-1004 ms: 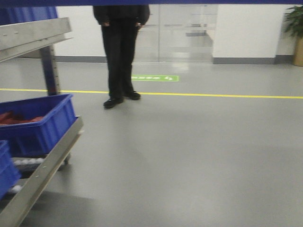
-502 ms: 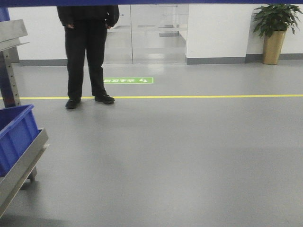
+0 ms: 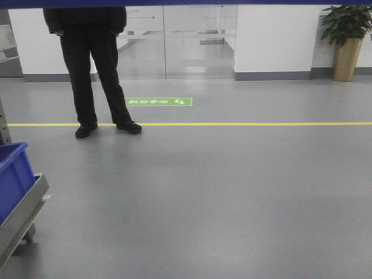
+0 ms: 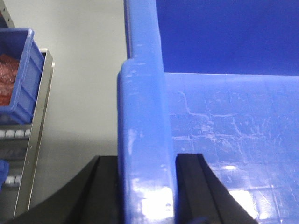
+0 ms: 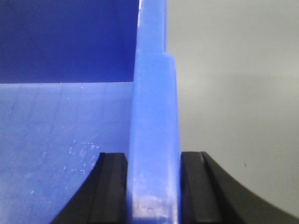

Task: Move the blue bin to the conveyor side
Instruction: 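Hold the bin with both grippers while the base turns away from the rack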

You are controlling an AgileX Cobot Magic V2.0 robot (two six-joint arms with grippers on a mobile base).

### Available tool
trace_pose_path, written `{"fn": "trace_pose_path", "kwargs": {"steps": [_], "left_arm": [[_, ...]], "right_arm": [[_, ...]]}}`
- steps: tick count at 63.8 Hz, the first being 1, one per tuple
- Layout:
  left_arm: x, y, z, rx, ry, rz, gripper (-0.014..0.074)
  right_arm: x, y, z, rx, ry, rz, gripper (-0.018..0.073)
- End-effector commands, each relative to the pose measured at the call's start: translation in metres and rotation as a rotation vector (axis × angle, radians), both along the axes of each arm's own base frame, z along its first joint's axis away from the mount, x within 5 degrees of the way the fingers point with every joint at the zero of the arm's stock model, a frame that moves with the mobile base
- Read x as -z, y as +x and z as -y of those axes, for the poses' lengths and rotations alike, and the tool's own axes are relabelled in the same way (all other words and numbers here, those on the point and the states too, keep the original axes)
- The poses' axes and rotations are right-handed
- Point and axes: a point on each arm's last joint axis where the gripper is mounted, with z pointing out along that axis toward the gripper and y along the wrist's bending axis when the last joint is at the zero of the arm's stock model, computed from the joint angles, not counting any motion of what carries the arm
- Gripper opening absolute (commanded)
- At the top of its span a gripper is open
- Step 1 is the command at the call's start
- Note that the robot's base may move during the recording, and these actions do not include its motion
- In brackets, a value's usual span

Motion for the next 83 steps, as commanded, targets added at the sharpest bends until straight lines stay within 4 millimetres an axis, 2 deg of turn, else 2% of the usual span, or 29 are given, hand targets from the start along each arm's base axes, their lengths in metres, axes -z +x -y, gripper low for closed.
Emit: {"fn": "trace_pose_path", "kwargs": {"steps": [1,83], "left_arm": [[-0.0119,-0.0034,-0.0010,0.011,0.003,0.106,-0.0020],[-0.0121,-0.0033,-0.0017,0.007,0.009,0.108,-0.0020]], "right_arm": [[-0.0172,-0.0035,0.0031,0.010,0.008,0.153,-0.0089],[-0.0182,-0.0030,0.0029,0.010,0.011,0.165,-0.0089]]}}
